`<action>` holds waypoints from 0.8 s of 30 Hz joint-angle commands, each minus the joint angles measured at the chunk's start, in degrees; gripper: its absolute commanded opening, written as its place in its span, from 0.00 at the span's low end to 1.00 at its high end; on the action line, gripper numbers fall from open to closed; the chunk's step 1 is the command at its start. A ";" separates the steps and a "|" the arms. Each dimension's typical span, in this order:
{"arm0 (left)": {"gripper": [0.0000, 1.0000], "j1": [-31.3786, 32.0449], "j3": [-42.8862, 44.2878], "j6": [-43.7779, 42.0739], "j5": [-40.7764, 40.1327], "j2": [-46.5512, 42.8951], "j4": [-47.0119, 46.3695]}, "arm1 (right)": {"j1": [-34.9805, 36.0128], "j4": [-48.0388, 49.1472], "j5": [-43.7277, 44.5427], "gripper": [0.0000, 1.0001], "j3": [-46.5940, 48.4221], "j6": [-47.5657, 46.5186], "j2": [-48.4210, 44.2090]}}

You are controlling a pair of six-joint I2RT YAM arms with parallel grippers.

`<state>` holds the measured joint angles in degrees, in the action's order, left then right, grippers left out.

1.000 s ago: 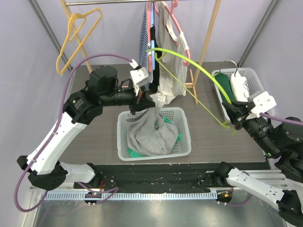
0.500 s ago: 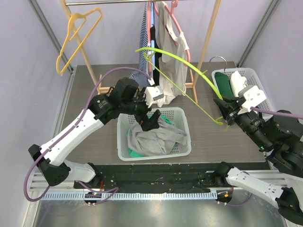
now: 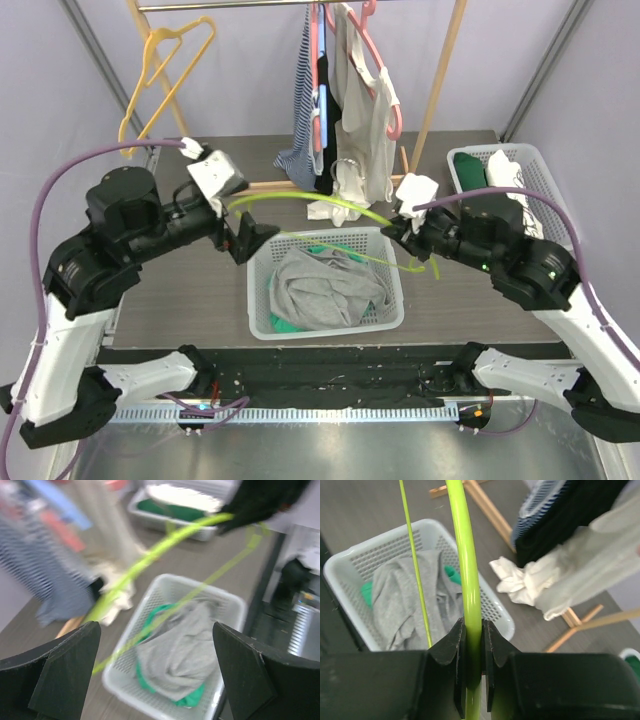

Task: Remove the tank top from the hanger
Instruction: Place the tank top in the bin.

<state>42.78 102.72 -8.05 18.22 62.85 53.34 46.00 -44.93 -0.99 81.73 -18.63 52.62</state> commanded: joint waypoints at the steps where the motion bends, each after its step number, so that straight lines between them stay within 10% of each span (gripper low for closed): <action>1: 1.00 -2.97 -2.18 1.29 -20.12 -0.54 -0.17 | 0.06 3.17 -12.27 0.01 1.23 -2.46 1.87; 8: 1.00 -34.04 7.68 12.34 4.52 7.37 -0.87 | 0.06 5.55 -16.41 0.01 1.93 -3.42 5.38; 14: 1.00 -37.07 -4.71 12.10 13.23 0.27 -9.48 | 0.06 3.80 -17.99 0.01 4.75 -5.80 7.93; 24: 0.98 -42.52 -5.60 4.72 49.34 -2.74 0.27 | -0.03 1.34 -23.08 0.01 5.01 -8.08 8.38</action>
<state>2.61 95.81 0.36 49.32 59.37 50.74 46.00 -45.25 -19.90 83.74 -25.21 62.06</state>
